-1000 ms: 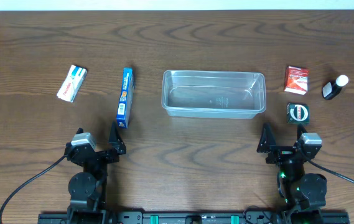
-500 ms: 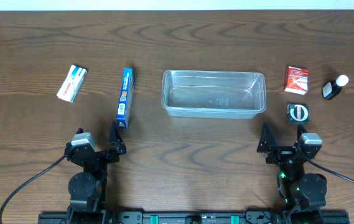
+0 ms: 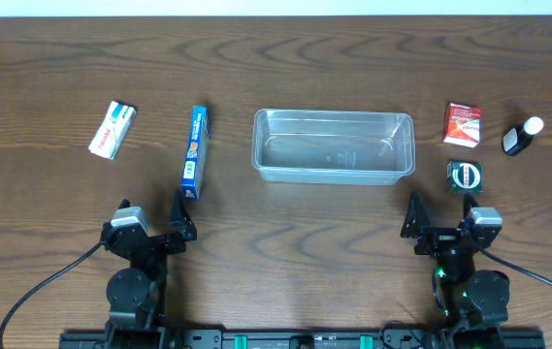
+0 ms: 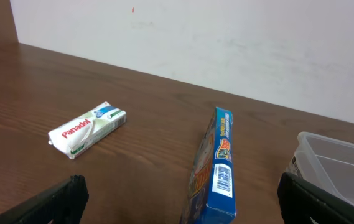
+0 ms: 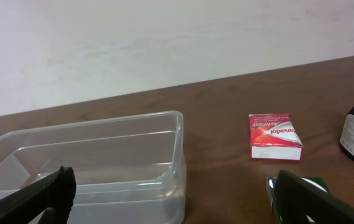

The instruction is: Pack container

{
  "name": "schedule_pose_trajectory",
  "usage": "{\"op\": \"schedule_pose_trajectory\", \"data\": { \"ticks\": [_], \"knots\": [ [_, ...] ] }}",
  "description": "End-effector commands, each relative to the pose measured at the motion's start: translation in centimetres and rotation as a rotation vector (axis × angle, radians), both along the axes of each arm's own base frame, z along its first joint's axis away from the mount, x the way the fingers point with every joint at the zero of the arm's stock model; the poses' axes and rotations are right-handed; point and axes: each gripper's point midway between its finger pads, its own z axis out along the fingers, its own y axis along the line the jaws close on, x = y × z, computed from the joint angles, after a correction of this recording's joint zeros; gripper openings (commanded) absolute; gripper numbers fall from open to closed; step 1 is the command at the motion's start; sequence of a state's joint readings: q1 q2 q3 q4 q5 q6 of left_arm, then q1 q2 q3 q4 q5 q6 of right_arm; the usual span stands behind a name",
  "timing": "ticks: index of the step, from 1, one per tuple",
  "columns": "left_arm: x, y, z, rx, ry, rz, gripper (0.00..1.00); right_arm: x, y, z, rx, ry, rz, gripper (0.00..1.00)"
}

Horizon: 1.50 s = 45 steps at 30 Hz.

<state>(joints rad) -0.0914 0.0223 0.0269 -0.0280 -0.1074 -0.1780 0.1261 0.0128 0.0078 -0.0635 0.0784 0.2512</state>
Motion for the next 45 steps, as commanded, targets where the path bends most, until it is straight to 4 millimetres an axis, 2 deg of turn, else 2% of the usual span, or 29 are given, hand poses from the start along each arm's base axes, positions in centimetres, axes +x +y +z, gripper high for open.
{"op": "schedule_pose_trajectory", "data": {
  "ticks": [1, 7, 12, 16, 22, 24, 27, 31, 35, 37, 41, 45],
  "knots": [
    [-0.1, 0.1, -2.0, 0.025, 0.062, 0.0, 0.98, 0.0, -0.2, -0.2, -0.014, 0.004, -0.007, 0.99],
    [0.1, 0.5, -1.0, 0.024, 0.022, 0.024, 0.98, 0.0, -0.2, -0.2, -0.014, 0.004, -0.007, 0.99],
    [0.3, 0.0, 2.8, 0.009, -0.126, -0.002, 0.98, 0.0, -0.2, -0.2, -0.014, 0.004, -0.007, 0.99],
    [0.0, -0.5, 6.0, 0.006, -0.162, -0.034, 0.98, 0.0, -0.2, -0.2, -0.014, 0.004, -0.007, 0.99],
    [0.7, -1.1, 10.9, 0.124, -0.002, -0.079, 0.98, 0.0, -0.2, -0.2, -0.014, 0.004, -0.007, 0.99],
    [2.0, -1.3, 12.6, 0.167, 0.086, -0.093, 0.98, 0.0, -0.2, -0.2, -0.014, 0.003, -0.007, 0.99],
    [4.5, -1.7, 14.0, 0.182, 0.244, -0.112, 0.98, 0.0, -0.2, -0.2, -0.013, 0.004, -0.006, 0.99],
    [7.7, -3.1, 12.8, 0.199, 0.494, -0.167, 0.98, 0.0, -0.2, -0.2, -0.014, 0.004, -0.007, 0.99],
    [9.9, -5.7, 8.8, 0.235, 0.721, -0.248, 0.98, 0.0, -0.2, -0.2, -0.014, 0.003, -0.007, 0.99],
    [10.7, -6.5, 6.7, 0.247, 0.778, -0.267, 0.98, 0.0, -0.2, -0.2, -0.014, 0.003, -0.007, 0.99],
    [11.7, -6.7, 3.3, 0.258, 0.877, -0.272, 0.98, 0.0, -0.2, -0.2, -0.014, 0.004, -0.007, 0.99],
    [12.4, -6.1, 2.1, 0.306, 0.903, -0.245, 0.98, 0.0, -0.2, -0.2, -0.014, 0.004, -0.007, 0.99]
  ]
}}
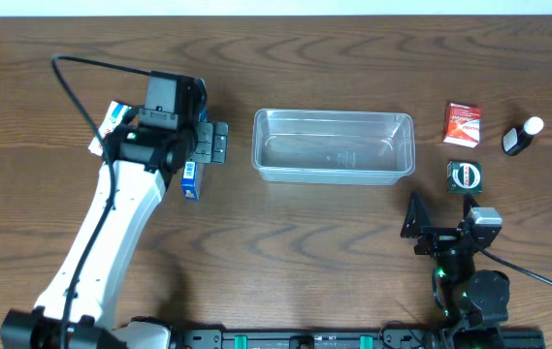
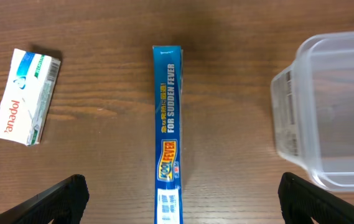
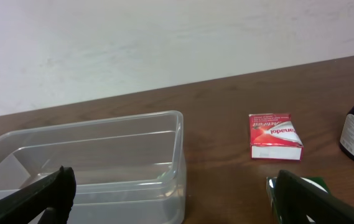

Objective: Pack container
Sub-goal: 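Reach the left gripper down to the blue fever box and grasp it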

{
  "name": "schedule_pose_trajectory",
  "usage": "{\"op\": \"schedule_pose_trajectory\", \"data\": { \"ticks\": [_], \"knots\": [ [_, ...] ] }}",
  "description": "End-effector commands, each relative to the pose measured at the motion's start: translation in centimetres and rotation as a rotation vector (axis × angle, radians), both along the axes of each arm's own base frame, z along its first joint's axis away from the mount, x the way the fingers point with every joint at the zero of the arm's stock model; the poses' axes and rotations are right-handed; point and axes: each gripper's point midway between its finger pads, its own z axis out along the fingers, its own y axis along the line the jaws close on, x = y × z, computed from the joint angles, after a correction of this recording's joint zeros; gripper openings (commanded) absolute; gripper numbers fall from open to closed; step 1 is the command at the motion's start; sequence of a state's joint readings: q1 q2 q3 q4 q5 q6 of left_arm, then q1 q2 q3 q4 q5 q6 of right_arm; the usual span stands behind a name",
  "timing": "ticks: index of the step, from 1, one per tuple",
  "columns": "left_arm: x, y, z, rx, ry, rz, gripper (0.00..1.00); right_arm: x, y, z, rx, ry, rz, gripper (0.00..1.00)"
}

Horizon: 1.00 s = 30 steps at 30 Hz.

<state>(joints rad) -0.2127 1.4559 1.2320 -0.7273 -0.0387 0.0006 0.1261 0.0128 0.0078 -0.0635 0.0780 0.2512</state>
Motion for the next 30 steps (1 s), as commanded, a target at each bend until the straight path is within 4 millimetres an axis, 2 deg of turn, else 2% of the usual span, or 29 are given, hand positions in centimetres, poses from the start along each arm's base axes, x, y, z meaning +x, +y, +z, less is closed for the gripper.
{"op": "schedule_pose_trajectory", "data": {
  "ticks": [1, 5, 13, 17, 23, 30],
  "knots": [
    [0.8, 1.0, 0.5, 0.068, -0.028, 0.014, 0.98, 0.0, -0.2, -0.2, -0.014, 0.004, -0.007, 0.99],
    [1.5, 1.1, -0.6, 0.075, -0.018, 0.035, 0.98, 0.0, -0.2, -0.2, -0.014, 0.004, -0.007, 0.99],
    [2.7, 1.7, -5.6, 0.084, 0.094, 0.084, 0.99, 0.0, -0.2, -0.2, -0.014, 0.004, -0.007, 0.99],
    [3.2, 2.6, -5.8, 0.068, 0.088, 0.123, 0.81, 0.0, -0.2, -0.2, -0.014, 0.004, -0.007, 0.99],
    [3.9, 1.9, -6.0, 0.003, 0.074, 0.108, 0.79, 0.0, -0.2, -0.2, -0.014, 0.004, -0.007, 0.99],
    [3.8, 1.9, -8.0, 0.013, 0.126, 0.108, 0.76, 0.0, -0.2, -0.2, -0.014, 0.004, -0.007, 0.99]
  ]
}}
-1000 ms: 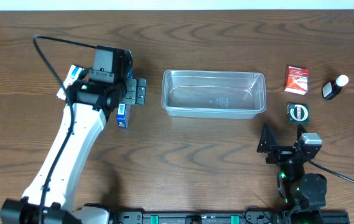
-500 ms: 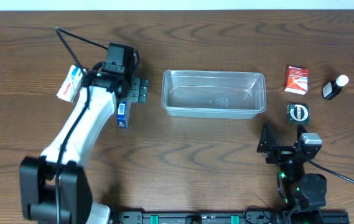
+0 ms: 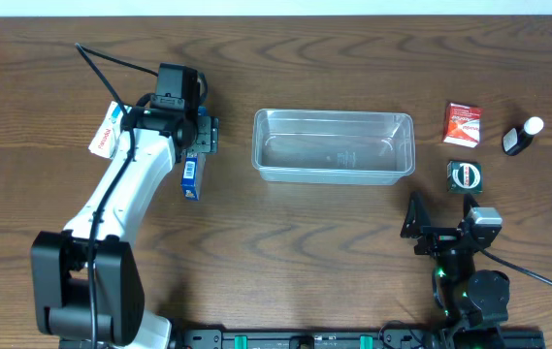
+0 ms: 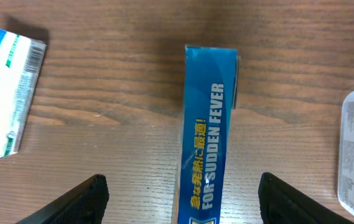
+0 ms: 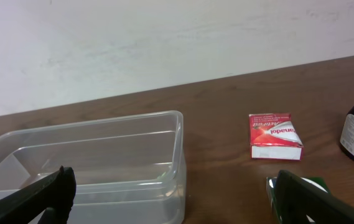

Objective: Pack container
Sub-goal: 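Reach the left gripper down to the blue fever box and grasp it, then lift the blue box with the left gripper over the clear container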

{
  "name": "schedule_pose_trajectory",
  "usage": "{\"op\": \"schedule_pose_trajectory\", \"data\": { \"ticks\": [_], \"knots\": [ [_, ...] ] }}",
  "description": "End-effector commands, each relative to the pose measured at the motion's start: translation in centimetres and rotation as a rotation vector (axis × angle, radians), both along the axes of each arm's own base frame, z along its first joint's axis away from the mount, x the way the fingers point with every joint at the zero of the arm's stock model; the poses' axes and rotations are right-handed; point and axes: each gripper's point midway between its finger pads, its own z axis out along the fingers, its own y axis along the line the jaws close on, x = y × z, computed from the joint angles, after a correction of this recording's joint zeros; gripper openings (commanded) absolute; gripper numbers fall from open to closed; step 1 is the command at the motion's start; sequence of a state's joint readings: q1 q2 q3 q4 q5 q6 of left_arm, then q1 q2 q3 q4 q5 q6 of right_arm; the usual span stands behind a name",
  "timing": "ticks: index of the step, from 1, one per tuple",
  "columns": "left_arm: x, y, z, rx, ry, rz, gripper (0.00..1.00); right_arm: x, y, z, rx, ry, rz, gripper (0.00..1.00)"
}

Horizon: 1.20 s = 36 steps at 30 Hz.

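A clear plastic container (image 3: 334, 145) stands empty at the table's middle. A long blue box (image 4: 203, 143) stands on its narrow edge left of it; its near end (image 3: 189, 180) shows below my arm. My left gripper (image 4: 180, 202) is open straight above this box, one finger on each side, not touching it. A white Panadol box (image 3: 102, 138) lies further left. My right gripper (image 5: 170, 199) rests open near the front edge, aimed at the container's right end (image 5: 177, 155).
Right of the container lie a red Panadol box (image 3: 462, 123), a dark bottle with a white cap (image 3: 521, 137) and a small black-green box (image 3: 466, 175). The red box (image 5: 275, 135) and the bottle also show in the right wrist view.
My left gripper has come lower over the blue box, which now fills more of the wrist view between the open fingers. The right arm has not moved.
Both arms rested at the front edge with open grippers. Then my left arm was stretched out above the blue box, looking down on it. Now it is closer to the box, fingers straddling it. No object has shifted.
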<state>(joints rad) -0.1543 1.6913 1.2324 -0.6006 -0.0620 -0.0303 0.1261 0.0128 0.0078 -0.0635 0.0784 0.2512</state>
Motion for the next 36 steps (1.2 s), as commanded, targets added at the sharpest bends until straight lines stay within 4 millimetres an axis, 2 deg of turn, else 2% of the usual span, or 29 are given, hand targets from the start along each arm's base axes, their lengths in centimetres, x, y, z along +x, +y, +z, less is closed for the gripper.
{"op": "schedule_pose_trajectory", "data": {
  "ticks": [1, 3, 7, 12, 17, 21, 22, 24, 26, 29, 31, 33, 36],
  "knots": [
    [0.2, -0.1, -1.2, -0.011, 0.029, 0.013, 0.74, 0.0, -0.2, -0.2, -0.013, 0.004, -0.006, 0.99],
    [0.2, -0.1, -1.5, -0.011, 0.037, 0.013, 0.7, 0.0, -0.2, -0.2, -0.014, 0.004, -0.007, 0.99],
    [0.2, -0.3, -1.5, -0.018, 0.039, 0.009, 0.48, 0.0, -0.2, -0.2, -0.013, 0.004, -0.007, 0.99],
    [-0.1, -0.8, -1.7, -0.047, 0.054, -0.003, 0.44, 0.0, -0.2, -0.2, -0.014, 0.004, -0.007, 0.99],
    [-0.5, -0.7, -1.8, -0.044, 0.069, -0.003, 0.27, 0.0, -0.2, -0.2, -0.014, 0.004, -0.006, 0.99],
    [-0.6, -0.7, -1.8, -0.043, 0.073, -0.003, 0.19, 0.0, -0.2, -0.2, -0.014, 0.004, -0.007, 0.99],
    [-0.6, -0.7, -1.6, -0.043, 0.069, -0.003, 0.19, 0.0, -0.2, -0.2, -0.014, 0.004, -0.007, 0.99],
    [-0.4, -0.7, -0.9, -0.036, 0.047, -0.027, 0.1, 0.0, -0.2, -0.2, -0.014, 0.004, -0.007, 0.99],
    [-0.2, -0.8, 0.5, -0.02, 0.006, -0.078, 0.08, 0.0, -0.2, -0.2, -0.014, 0.004, -0.006, 0.99],
    [0.4, -1.1, 4.2, 0.019, -0.11, -0.181, 0.08, 0.0, -0.2, -0.2, -0.014, 0.004, -0.007, 0.99],
    [0.7, -1.5, 7.5, 0.056, -0.213, -0.262, 0.08, 0.0, -0.2, -0.2, -0.013, 0.004, -0.007, 0.99],
    [0.7, -2.2, 12.1, 0.096, -0.362, -0.338, 0.07, 0.0, -0.2, -0.2, -0.014, 0.004, -0.006, 0.99],
    [-0.1, -3.4, 17.5, 0.127, -0.533, -0.407, 0.06, 0.0, -0.2, -0.2, -0.014, 0.004, -0.007, 0.99]
  ]
}}
